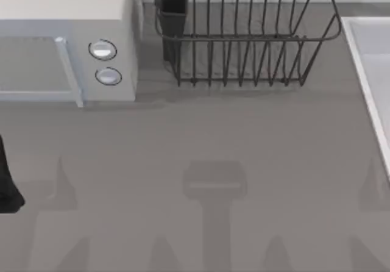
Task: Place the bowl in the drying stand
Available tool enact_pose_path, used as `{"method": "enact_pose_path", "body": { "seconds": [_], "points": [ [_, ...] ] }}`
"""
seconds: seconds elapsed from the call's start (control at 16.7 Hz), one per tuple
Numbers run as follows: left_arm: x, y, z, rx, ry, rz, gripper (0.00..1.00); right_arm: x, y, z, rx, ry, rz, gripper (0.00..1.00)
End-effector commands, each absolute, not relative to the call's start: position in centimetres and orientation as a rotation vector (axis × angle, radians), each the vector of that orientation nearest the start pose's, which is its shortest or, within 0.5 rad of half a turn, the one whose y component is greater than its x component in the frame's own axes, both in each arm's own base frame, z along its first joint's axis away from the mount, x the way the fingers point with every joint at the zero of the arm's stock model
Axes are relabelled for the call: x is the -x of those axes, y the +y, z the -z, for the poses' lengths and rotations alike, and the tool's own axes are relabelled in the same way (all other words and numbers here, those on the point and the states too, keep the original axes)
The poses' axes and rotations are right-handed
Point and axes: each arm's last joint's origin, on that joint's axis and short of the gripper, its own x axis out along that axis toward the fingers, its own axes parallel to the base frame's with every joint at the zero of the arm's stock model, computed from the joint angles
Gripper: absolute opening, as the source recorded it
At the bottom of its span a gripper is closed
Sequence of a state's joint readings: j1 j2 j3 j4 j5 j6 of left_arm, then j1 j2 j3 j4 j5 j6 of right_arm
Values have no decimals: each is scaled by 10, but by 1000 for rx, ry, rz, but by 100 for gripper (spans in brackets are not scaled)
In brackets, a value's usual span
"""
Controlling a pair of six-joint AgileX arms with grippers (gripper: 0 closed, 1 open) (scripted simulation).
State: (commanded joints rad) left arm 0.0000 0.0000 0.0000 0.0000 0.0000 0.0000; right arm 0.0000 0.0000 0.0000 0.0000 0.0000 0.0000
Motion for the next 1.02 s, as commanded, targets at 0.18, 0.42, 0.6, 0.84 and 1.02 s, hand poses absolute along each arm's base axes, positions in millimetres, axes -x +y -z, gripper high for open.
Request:
{"method": "enact_pose_path", "body": {
  "seconds": [0.18,0.42,0.6,0.84,1.02],
  "points": [
    [-106,-1,-160,0,0,0,100,-106,-2,-162,6,9,5,100],
    [-106,-1,-160,0,0,0,100,-108,-10,-187,79,134,72,100],
    [-106,-1,-160,0,0,0,100,-120,-23,-217,152,329,143,100],
    [-106,-1,-160,0,0,0,100,-158,-58,-246,205,705,196,100],
    [-106,-1,-160,0,0,0,100,-188,-97,-254,195,981,187,100]
  ]
}}
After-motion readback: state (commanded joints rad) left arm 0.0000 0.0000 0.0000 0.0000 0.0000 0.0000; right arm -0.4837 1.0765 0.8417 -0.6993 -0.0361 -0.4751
